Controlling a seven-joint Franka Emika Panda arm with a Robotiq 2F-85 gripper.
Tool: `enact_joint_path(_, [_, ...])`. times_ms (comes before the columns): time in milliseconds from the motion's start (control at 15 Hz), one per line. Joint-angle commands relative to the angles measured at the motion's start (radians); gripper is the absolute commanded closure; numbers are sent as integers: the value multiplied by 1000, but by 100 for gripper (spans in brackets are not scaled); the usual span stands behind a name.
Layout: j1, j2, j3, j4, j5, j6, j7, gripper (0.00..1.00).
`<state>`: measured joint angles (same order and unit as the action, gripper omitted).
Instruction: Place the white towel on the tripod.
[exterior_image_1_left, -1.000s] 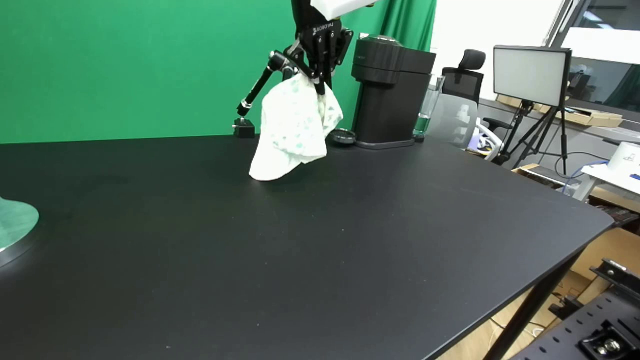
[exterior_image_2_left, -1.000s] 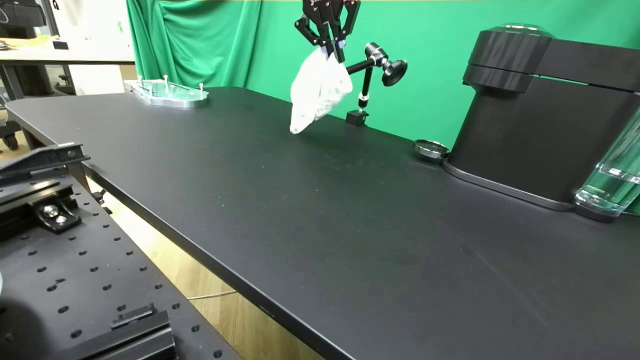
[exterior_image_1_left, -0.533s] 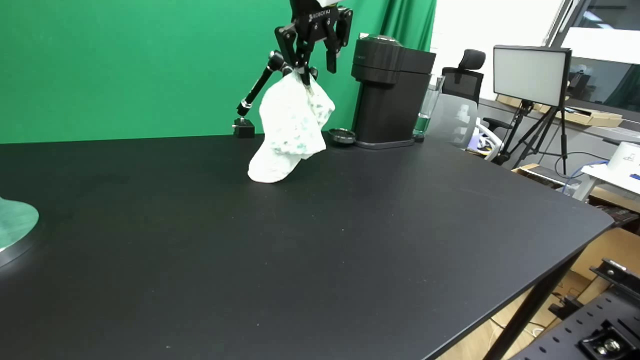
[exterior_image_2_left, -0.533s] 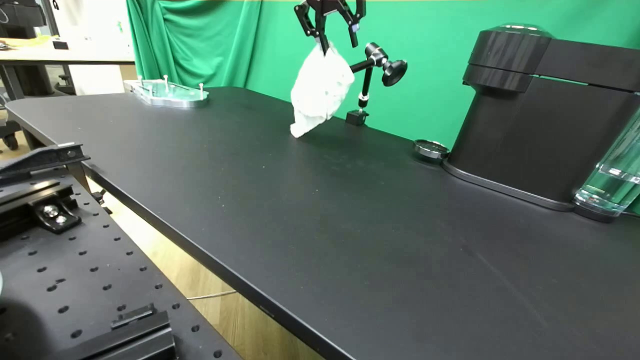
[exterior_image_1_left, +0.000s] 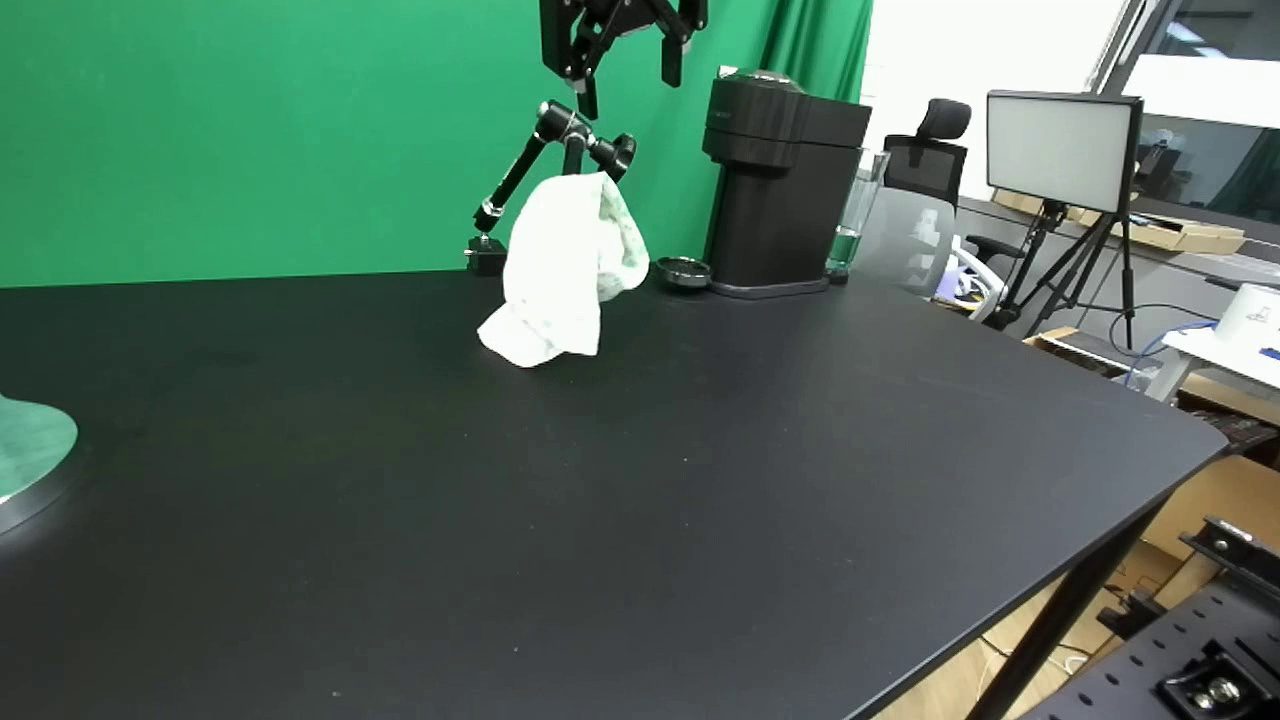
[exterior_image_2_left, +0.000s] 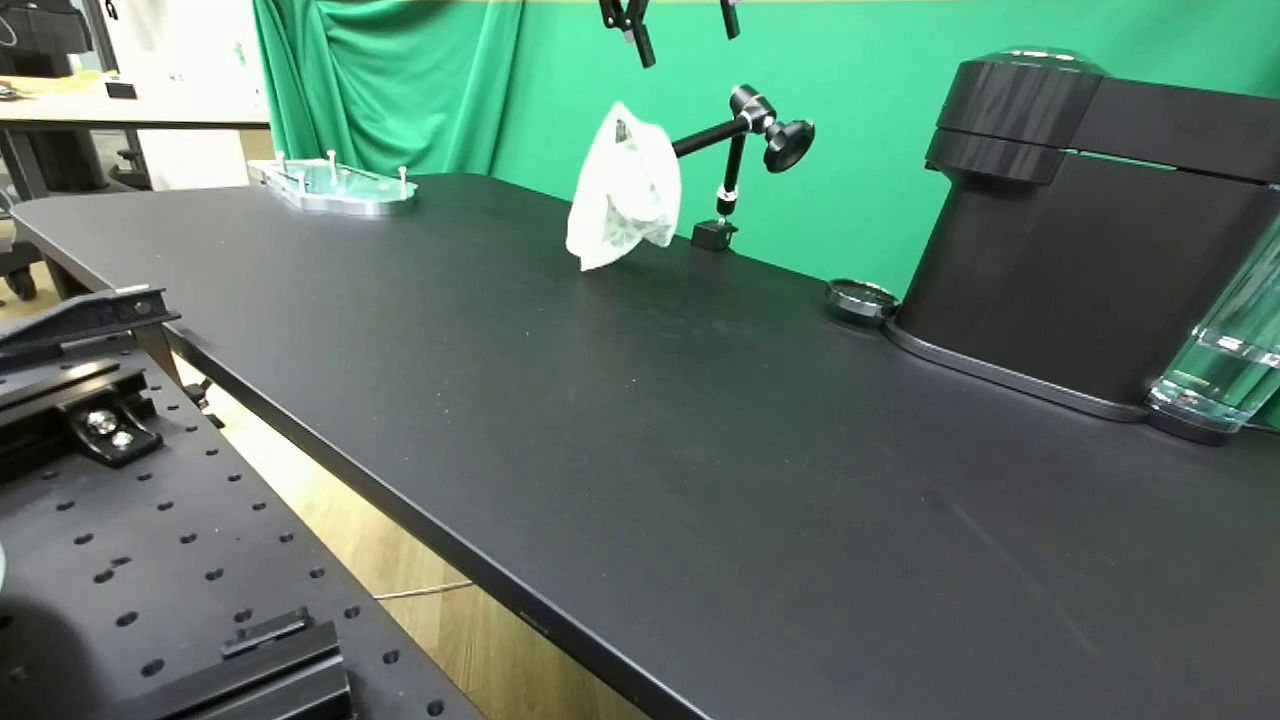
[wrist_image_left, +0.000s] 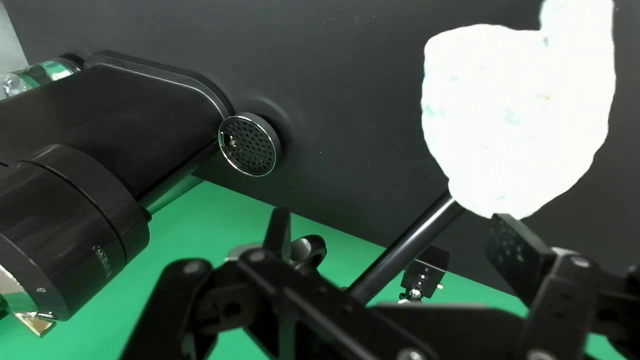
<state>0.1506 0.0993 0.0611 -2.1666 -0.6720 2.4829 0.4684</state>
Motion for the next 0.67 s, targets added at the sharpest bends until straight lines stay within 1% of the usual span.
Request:
enact_joint_path(0, [6, -26, 17, -2, 29, -2, -5, 0])
enact_joint_path(133, [8, -30, 35, -10, 83, 7, -54, 0])
enact_joint_path(267, [14, -27, 56, -17, 174, 15, -140, 0])
enact_joint_path(400, [22, -24, 81, -24, 286, 9, -263, 0])
enact_joint_path(600, [32, -22, 124, -35, 466, -14, -484, 0])
